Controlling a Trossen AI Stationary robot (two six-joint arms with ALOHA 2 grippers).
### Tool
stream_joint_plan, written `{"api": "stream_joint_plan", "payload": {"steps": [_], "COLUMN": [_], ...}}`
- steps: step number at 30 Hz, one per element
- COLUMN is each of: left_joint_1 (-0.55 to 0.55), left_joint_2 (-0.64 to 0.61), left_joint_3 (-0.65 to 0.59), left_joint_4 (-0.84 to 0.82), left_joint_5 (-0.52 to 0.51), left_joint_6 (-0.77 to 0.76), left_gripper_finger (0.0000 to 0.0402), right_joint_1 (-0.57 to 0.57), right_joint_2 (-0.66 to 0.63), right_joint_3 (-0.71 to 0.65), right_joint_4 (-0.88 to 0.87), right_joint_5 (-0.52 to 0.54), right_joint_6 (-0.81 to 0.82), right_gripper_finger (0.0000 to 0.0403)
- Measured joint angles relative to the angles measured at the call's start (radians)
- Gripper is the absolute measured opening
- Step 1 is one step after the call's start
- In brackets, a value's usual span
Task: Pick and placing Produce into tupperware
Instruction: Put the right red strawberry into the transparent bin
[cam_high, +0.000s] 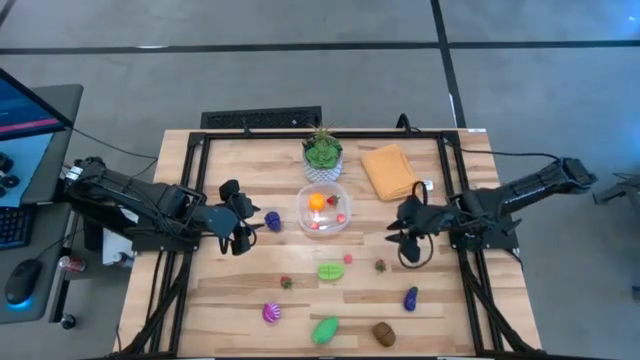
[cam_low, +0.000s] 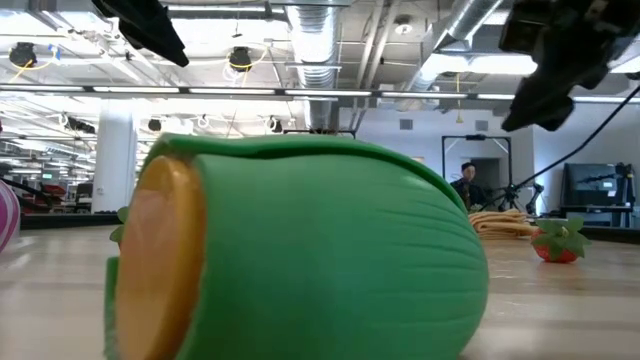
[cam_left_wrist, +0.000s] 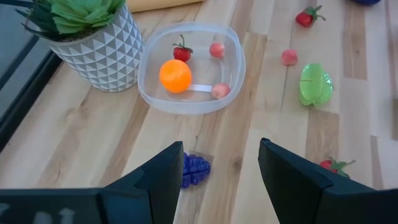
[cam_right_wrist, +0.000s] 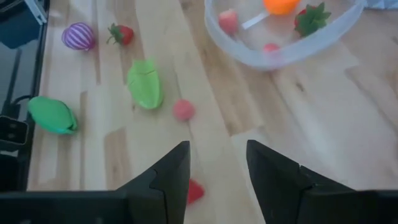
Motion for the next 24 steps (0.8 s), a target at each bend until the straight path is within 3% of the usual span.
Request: {"api": "stream_joint_plan", "payload": {"steps": [6,12,24], "left_joint_1": [0.0,0.0,0.0], "left_joint_2": [0.0,0.0,0.0], "left_joint_3": [0.0,0.0,0.0], "left_joint_4": [0.0,0.0,0.0], "left_joint_5": [0.0,0.0,-0.001], "left_joint_6": [-0.01,-0.01,-0.061], "left_gripper_finger": [0.0199,0.0199,0.0199], "right_joint_1": [0.139,0.255,0.25], "right_joint_2": [-0.01,0.001,0.074], "right_joint_3": [-0.054,-0.096,-0.099], "right_joint_4": [0.026,0.067,0.069], "right_joint_5": [0.059,0.092,0.068], "right_joint_6": [0.129,0.152,-0.201], "right_gripper_finger": [0.0179,0.0185,0.0197]}}
